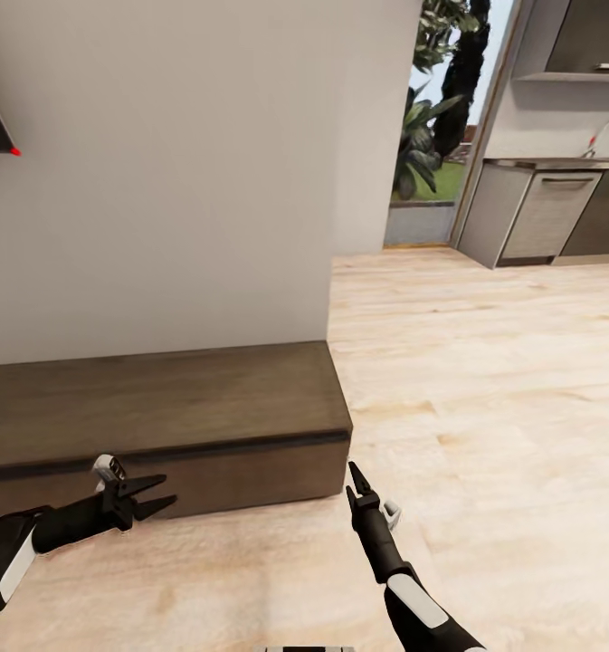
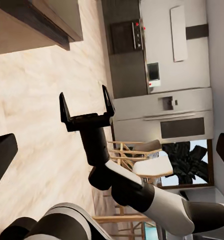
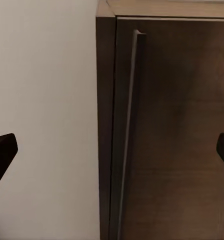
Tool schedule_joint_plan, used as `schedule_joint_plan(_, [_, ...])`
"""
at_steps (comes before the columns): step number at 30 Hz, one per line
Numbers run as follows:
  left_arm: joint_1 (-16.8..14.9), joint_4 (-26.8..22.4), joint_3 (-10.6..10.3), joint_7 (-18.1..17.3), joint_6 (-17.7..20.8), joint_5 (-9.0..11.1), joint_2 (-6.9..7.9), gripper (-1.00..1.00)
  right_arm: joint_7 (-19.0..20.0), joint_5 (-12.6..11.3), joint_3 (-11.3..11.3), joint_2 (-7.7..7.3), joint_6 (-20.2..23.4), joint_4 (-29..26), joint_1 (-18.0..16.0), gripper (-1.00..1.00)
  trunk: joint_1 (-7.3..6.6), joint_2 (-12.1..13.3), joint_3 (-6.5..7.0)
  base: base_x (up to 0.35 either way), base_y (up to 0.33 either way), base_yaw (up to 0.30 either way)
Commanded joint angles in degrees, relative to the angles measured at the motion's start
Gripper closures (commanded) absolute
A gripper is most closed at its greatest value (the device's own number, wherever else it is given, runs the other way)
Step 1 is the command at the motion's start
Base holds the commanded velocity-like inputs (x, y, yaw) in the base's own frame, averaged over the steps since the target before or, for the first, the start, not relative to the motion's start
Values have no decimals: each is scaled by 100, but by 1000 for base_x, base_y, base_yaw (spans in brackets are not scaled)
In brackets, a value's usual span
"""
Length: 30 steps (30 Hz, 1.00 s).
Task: Place each of the two pumpkins and all three candles from the living room inside a cabinet in the living room (use any cabinet), then make sure every cabinet is closed, and position the cauldron so it is next to a table in the living room.
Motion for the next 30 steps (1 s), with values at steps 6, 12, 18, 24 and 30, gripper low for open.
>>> schedule_joint_plan(6, [0, 0, -2, -21, 61, 13, 2, -100, 18, -51, 48, -4, -44, 13, -5, -100, 1, -2, -5, 225, 178, 0])
schedule_joint_plan(12, [0, 0, -2, -21, 61, 16, 2, -100, 18, -51, 48, -4, -44, 15, -7, -100, 1, -2, -5, 174, 55, 0])
schedule_joint_plan(18, [4, 1, -2, -21, 61, 21, 2, -100, 18, -51, 48, -4, -44, 15, -6, -100, 1, -2, -5, 119, 40, 0])
schedule_joint_plan(24, [14, 18, -2, -21, 61, 27, 2, -100, 18, -51, 48, -4, -44, 15, -7, -100, 1, -2, -5, 10, 3, 0])
schedule_joint_plan(30, [23, 17, 1, -21, 61, 32, 2, -100, 18, -51, 48, -4, -44, 15, -6, -100, 1, -2, -5, 0, 0, 0])
